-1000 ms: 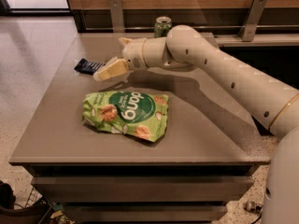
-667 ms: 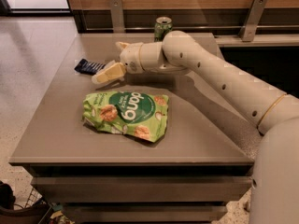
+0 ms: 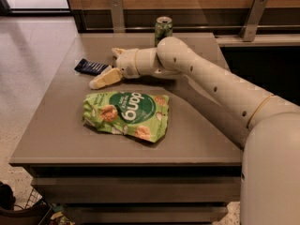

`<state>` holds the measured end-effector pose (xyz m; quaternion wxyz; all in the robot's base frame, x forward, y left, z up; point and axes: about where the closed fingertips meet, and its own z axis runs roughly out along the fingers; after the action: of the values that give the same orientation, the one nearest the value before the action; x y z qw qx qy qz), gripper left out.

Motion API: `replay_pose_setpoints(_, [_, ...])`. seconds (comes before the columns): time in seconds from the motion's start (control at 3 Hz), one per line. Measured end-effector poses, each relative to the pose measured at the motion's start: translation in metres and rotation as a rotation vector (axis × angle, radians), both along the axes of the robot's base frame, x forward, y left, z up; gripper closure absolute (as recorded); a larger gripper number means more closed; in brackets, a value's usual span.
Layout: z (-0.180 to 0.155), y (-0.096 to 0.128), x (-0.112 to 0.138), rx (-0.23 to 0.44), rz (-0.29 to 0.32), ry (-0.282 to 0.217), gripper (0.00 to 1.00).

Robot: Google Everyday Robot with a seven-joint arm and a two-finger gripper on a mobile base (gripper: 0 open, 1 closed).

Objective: Pick rxbar blueberry

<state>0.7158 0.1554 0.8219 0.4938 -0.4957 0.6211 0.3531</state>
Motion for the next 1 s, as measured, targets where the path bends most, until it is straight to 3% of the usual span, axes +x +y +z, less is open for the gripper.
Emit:
replay_pose_setpoints(0.33, [-0.0108, 0.0050, -0.0024, -0.041, 0.005, -0.001, 0.00])
replay_pose_setpoints(0.67, [-0.0159, 0.0086, -0.0037, -0.074, 0.016, -0.003, 0.16])
replay_pose_setpoints(1.0, [-0.0122, 0.0086, -0.0037, -0.074, 0.016, -0.003, 0.39])
